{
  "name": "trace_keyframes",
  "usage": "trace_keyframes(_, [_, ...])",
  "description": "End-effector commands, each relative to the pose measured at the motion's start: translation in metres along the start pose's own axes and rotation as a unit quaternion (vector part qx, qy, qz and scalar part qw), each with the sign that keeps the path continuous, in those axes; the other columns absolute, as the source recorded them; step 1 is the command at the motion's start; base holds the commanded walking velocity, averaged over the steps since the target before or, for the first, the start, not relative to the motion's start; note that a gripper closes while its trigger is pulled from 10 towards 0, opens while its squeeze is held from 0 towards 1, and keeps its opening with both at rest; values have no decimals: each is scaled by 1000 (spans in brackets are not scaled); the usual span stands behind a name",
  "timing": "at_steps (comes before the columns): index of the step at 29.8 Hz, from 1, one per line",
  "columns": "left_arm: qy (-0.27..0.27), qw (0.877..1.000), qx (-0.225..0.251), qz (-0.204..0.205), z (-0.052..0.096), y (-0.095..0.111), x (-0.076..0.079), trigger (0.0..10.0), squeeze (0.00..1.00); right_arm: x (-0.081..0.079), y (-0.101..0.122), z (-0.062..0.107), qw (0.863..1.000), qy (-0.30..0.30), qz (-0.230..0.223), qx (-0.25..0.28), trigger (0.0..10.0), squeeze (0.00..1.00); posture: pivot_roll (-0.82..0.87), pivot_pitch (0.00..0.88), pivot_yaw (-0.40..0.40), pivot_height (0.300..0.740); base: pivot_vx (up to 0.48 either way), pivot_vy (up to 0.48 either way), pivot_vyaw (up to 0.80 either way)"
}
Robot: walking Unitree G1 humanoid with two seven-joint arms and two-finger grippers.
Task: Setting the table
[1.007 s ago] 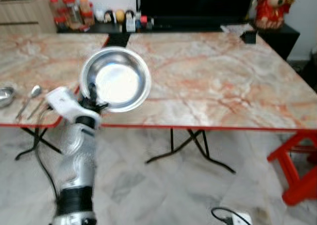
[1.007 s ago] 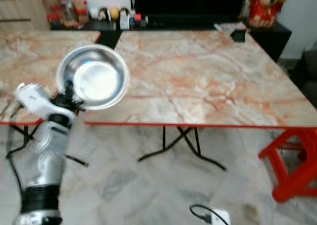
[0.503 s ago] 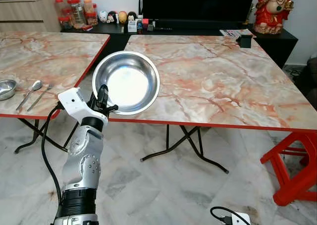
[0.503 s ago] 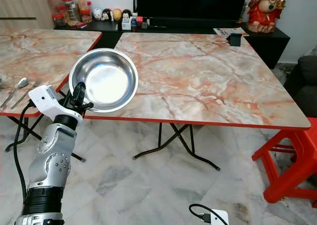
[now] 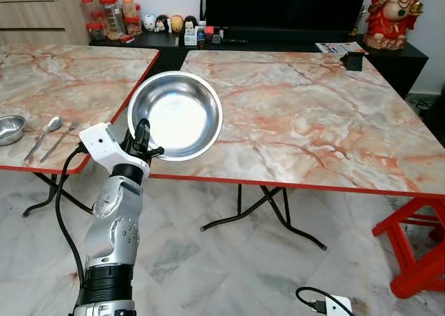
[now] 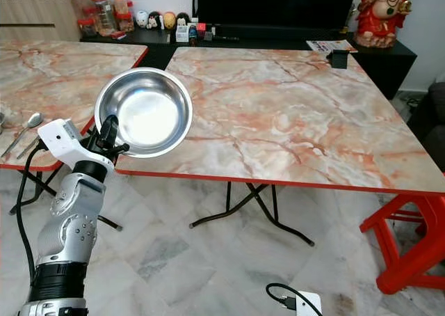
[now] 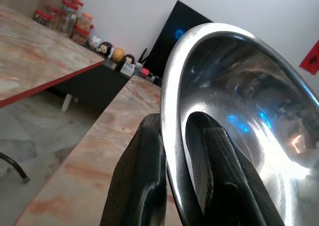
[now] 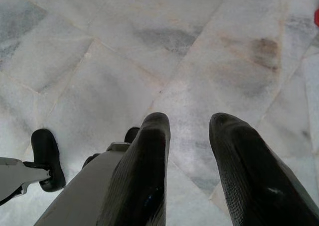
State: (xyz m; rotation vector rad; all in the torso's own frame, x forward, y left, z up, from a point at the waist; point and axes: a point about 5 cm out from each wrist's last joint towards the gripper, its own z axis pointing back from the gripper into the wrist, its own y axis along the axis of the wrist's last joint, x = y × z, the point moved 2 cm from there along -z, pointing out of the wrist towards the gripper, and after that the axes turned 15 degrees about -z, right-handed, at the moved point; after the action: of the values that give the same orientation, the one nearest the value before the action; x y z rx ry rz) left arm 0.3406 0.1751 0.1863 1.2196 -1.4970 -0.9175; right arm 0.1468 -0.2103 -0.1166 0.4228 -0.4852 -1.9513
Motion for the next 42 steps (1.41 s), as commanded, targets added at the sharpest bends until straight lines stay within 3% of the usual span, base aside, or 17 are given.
trace_keyframes(1, [-10,1000,25,0,-6,13,6,10000,0,-1,3,-1,1000,1,4,3,10000,0,22,0,-14,725,337,0,0])
trace_keyframes(32, [-23,999,25,-1,-9,13,11,10000,0,-2,3,-1,1000,1,11,-3,10000,0,20,0,-7,725,335,0,0])
trace_keyframes(42, [-18,1000,23,11,-9,12,11,10000,0,-2,3,-1,1000,1,5,-1,10000,0,17,0,-8,725,0,0,0])
